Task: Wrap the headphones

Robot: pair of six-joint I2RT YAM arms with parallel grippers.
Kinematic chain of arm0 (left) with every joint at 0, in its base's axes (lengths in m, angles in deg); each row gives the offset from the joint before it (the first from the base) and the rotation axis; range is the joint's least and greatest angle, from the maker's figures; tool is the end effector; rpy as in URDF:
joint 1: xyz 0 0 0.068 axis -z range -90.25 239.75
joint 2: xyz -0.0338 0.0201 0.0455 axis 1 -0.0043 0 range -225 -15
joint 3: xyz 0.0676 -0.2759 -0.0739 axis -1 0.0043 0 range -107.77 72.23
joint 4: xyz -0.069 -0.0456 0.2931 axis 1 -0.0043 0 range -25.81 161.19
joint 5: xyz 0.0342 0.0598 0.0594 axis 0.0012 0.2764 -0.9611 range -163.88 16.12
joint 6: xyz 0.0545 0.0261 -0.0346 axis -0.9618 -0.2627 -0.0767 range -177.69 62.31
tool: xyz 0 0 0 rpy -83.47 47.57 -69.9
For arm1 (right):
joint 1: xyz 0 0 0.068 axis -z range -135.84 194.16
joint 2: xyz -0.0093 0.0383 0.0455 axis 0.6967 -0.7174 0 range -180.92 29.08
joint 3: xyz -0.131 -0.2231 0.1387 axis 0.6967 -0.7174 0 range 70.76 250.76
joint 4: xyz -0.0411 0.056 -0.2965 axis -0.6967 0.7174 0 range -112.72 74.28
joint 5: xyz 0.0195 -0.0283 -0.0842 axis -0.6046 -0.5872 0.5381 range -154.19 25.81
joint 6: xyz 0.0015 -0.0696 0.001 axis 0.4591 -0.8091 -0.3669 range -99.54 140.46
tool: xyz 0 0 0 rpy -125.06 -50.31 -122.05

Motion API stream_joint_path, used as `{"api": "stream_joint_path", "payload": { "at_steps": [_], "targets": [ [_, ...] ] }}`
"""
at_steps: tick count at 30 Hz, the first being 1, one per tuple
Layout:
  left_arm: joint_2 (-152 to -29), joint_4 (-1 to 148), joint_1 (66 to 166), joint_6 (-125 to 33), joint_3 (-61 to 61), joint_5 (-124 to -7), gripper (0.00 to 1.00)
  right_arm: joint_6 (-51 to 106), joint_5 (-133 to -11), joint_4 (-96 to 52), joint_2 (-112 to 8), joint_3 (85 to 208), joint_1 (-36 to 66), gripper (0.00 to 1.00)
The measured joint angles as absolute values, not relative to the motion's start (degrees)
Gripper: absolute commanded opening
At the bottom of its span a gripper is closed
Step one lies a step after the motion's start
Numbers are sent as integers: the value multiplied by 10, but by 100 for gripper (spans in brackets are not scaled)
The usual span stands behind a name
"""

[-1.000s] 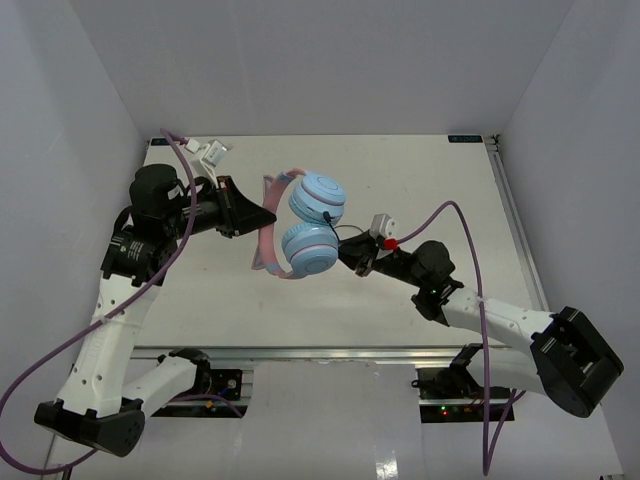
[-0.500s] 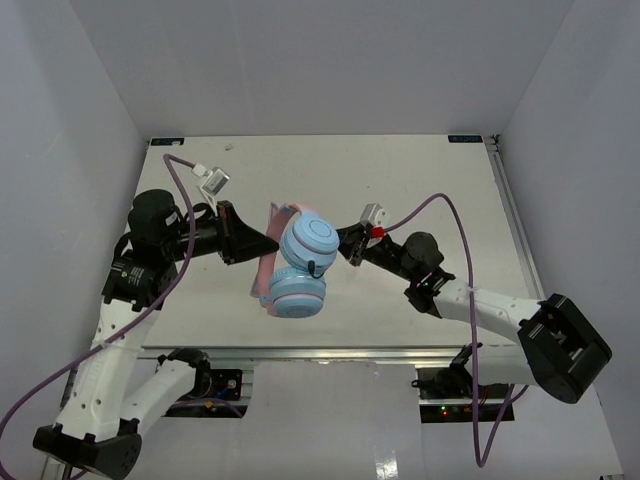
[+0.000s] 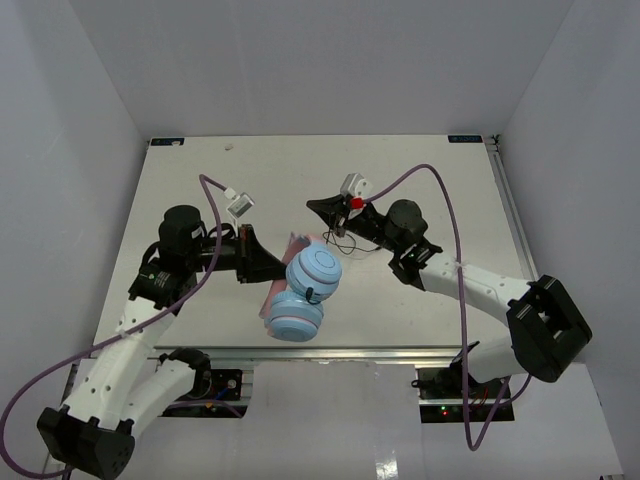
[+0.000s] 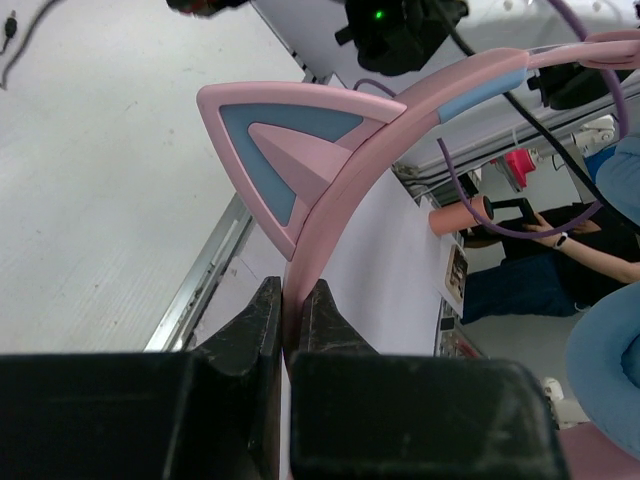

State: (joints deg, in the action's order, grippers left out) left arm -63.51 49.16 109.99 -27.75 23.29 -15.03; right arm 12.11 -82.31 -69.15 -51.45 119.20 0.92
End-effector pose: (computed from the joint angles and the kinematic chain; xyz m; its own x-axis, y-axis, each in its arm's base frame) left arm 0.1869 -0.1206 0.3513 -0.7612 0.0055 -0.6485 0.6297 0.2455 -0.7370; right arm 0.2610 0.2698 0.3232 0.3051 0.0972 -0.9473 -0.8350 0.5056 -0.2170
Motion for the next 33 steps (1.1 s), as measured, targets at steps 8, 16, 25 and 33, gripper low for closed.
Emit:
{"api": "stream_joint_path", "payload": {
  "at_steps": [8, 16, 25, 33],
  "targets": [
    [-695, 506, 1154, -301, 243, -186, 0, 96, -809, -636, -551, 1254, 12, 8],
    [-741, 479, 1189, -352, 245, -296, 0, 73, -774, -591, -542, 1270, 25, 8],
    [-757, 427, 1196, -402, 227, -468, 0, 55, -724, -531, -473, 1270, 33, 9],
    [-789, 396, 1235, -426, 177, -585, 0, 44, -703, -508, -440, 1267, 33, 9]
  ]
}}
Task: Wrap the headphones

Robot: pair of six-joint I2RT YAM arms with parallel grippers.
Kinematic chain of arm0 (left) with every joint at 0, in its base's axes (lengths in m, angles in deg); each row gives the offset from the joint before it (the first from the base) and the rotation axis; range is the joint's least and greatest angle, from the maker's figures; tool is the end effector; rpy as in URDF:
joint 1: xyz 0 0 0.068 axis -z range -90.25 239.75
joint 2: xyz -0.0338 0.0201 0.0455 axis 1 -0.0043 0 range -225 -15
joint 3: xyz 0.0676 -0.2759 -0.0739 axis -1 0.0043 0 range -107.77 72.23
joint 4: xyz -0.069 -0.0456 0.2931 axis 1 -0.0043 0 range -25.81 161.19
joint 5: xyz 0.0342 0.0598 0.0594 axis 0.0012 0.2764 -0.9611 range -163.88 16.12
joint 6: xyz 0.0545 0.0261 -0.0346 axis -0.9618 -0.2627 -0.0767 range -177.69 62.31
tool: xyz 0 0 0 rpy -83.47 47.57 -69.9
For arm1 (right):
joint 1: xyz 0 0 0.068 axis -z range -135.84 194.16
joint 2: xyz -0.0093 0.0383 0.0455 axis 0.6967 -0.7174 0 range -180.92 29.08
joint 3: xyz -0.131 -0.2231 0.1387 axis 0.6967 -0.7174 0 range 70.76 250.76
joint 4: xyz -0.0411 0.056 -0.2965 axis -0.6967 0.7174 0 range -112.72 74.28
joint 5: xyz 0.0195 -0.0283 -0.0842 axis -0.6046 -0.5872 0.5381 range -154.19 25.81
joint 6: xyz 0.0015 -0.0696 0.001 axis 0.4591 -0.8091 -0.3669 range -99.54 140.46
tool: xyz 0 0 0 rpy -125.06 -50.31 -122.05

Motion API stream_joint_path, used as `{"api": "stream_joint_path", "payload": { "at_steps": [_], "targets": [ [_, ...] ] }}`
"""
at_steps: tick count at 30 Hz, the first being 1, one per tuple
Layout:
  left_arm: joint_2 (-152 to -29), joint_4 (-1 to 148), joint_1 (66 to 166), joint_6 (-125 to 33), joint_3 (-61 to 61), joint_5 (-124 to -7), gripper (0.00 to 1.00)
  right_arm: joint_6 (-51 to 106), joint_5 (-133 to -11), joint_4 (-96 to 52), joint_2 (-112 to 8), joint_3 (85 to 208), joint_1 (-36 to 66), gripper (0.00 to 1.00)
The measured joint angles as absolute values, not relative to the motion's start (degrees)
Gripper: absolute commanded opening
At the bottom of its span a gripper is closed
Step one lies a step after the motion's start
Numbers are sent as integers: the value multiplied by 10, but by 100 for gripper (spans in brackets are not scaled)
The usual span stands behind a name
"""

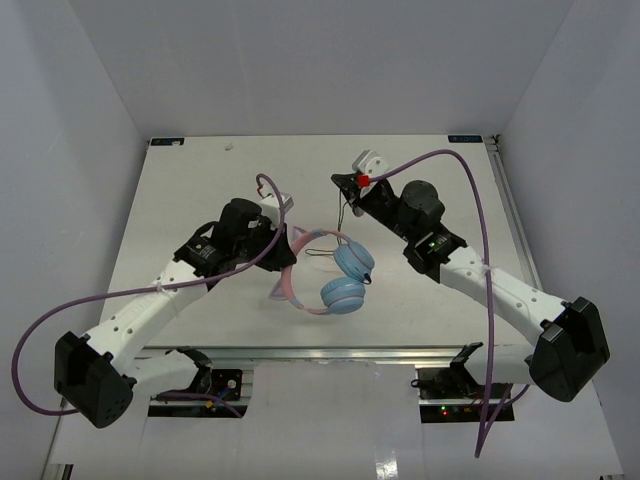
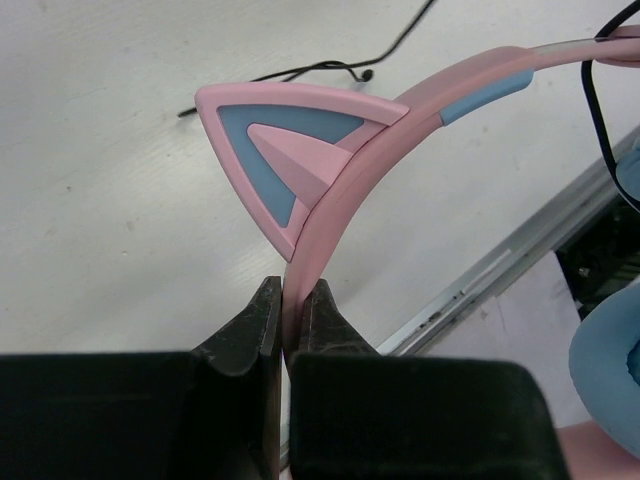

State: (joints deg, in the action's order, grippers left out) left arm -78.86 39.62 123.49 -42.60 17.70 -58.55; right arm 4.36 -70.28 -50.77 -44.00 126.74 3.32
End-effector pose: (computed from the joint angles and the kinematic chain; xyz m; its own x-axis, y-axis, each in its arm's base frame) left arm 0.2311 -0.1723 0.2975 -0.7084 0.1712 -0.6847 0.5359 0.7618 -0.3640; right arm 0.2686 0.2402 0.3833 0.3404 -0.0705 -0.9376 -0.6604 0.6919 -0.2918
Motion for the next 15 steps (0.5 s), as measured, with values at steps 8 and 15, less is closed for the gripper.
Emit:
{"api": "stream_joint_path", "payload": {
  "at_steps": [8, 15],
  "targets": [
    [-846, 364, 1263, -431, 162, -728, 0, 47, -686, -446, -421, 1258, 33, 8],
    [-873, 315, 1264, -417, 138, -865, 0, 63, -682, -342, -401, 1290, 33, 8]
  ]
}}
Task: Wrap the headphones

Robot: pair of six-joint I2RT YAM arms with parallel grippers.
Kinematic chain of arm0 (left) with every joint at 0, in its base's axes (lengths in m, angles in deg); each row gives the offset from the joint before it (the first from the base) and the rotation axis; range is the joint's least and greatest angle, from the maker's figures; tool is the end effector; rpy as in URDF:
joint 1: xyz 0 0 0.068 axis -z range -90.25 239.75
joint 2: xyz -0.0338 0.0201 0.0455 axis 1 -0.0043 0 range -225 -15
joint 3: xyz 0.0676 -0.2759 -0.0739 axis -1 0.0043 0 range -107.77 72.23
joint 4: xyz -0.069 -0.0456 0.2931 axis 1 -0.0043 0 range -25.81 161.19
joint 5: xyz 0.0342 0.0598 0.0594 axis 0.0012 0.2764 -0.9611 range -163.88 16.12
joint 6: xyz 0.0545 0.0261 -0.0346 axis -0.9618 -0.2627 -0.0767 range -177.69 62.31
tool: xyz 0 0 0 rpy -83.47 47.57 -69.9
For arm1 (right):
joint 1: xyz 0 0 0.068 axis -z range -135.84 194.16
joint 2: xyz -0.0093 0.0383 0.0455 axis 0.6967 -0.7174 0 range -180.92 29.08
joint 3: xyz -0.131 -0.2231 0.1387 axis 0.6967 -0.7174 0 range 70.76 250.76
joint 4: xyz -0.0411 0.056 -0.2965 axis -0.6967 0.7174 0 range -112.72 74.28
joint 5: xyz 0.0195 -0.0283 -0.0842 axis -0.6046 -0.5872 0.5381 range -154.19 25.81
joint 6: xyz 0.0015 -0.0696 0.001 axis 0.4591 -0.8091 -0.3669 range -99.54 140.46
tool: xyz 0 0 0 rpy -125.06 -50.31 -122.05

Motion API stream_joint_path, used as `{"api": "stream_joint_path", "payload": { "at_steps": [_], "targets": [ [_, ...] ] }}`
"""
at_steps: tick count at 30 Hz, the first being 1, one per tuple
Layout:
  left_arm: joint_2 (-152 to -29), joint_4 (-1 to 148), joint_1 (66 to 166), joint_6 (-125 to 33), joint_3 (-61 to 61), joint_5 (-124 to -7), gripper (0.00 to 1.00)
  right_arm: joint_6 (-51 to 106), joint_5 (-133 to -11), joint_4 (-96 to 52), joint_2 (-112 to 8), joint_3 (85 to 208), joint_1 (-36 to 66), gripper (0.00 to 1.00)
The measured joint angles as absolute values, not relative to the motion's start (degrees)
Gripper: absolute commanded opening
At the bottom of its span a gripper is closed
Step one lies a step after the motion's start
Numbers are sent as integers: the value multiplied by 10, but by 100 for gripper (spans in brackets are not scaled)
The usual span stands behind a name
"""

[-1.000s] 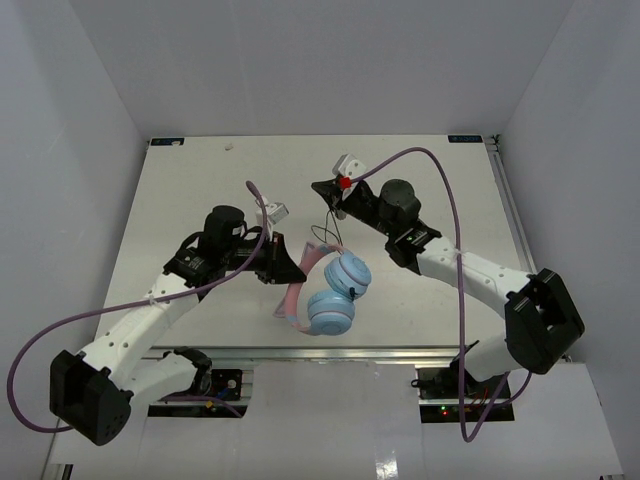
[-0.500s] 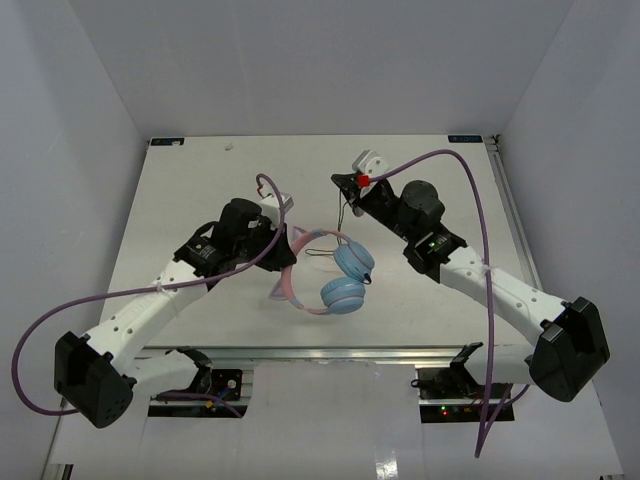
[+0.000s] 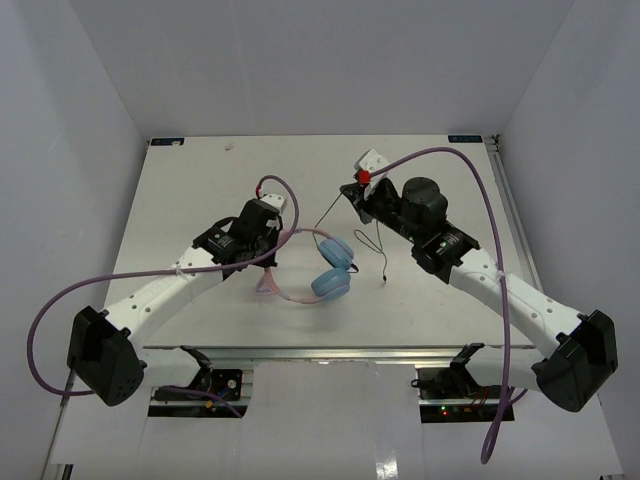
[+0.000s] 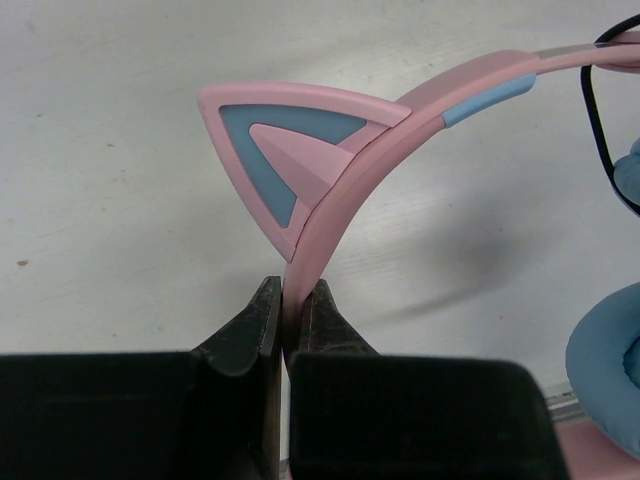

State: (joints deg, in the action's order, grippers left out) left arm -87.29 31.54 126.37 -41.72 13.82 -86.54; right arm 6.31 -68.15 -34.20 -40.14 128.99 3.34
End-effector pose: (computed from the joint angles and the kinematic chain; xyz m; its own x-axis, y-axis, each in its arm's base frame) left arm 0.2533 -0.1728 0.2699 -0.7519 0.2243 -0.6199 0.2814 0.9596 0.0058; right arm 0.2592 0.2292 0.3850 0.1786 -0.1682 -0.9694 -0.6813 0.6897 -0.2452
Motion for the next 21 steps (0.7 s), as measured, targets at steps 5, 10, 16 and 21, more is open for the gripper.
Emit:
{"api": "stream_joint_path", "payload": {
  "at_steps": [5, 10, 16, 21],
  "targets": [
    [-896, 293, 1265, -404, 101, -939, 0, 95, -753, -298, -397, 1296, 36, 8],
    [-909, 274, 1266, -392, 73, -1013, 0, 143, -886, -278, -398, 1295, 37, 8],
    [-909, 263, 1268, -376, 42, -1062, 0, 213, -1009, -310, -404, 1256, 36, 8],
    [-899, 261, 1269, -357, 34, -1064, 0, 296, -1060, -407, -403, 1166, 32, 8]
  ]
}}
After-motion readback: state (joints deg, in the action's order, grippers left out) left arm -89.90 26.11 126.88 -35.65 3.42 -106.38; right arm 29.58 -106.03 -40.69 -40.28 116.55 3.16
